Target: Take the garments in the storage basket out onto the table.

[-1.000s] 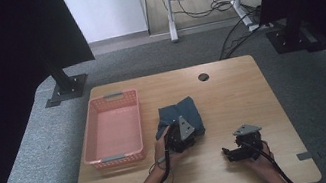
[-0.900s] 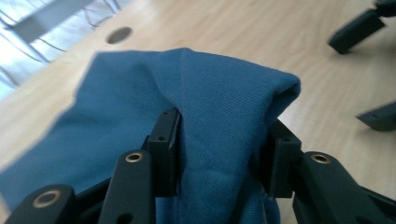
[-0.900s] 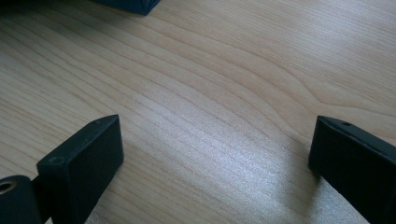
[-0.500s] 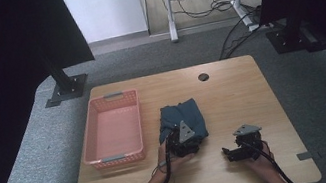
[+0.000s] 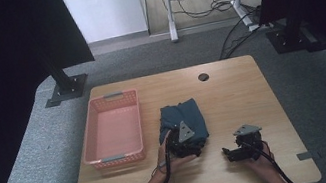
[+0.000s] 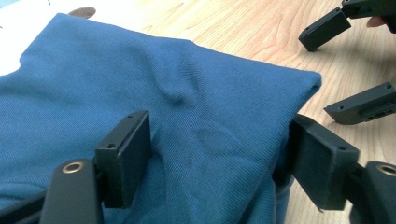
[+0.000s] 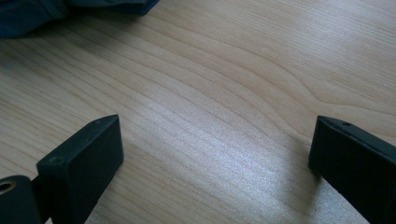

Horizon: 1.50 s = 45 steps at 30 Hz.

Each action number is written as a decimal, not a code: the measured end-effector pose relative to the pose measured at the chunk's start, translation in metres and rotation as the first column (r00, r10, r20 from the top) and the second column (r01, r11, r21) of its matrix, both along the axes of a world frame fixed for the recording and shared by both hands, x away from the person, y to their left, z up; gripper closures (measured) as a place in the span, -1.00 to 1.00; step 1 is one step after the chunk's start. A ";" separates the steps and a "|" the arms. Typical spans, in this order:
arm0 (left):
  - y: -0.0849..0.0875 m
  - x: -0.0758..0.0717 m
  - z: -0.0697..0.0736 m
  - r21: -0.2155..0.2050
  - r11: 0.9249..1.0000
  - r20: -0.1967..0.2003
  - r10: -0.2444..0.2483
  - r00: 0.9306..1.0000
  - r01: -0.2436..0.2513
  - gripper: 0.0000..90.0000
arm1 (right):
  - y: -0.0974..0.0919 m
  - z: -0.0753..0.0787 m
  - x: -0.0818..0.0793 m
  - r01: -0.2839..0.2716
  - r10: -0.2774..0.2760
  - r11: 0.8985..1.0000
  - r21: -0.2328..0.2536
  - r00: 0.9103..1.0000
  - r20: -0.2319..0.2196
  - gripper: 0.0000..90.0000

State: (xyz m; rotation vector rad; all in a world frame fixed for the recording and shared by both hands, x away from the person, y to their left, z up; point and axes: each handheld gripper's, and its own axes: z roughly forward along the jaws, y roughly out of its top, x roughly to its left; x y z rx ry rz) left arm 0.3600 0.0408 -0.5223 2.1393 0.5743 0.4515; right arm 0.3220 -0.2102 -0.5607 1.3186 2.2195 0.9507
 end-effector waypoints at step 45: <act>0.053 -0.033 0.007 -0.118 0.977 0.042 0.185 0.982 -0.179 -0.75 | 0.001 0.000 0.002 0.004 -0.004 1.000 -0.001 1.000 -0.002 -0.97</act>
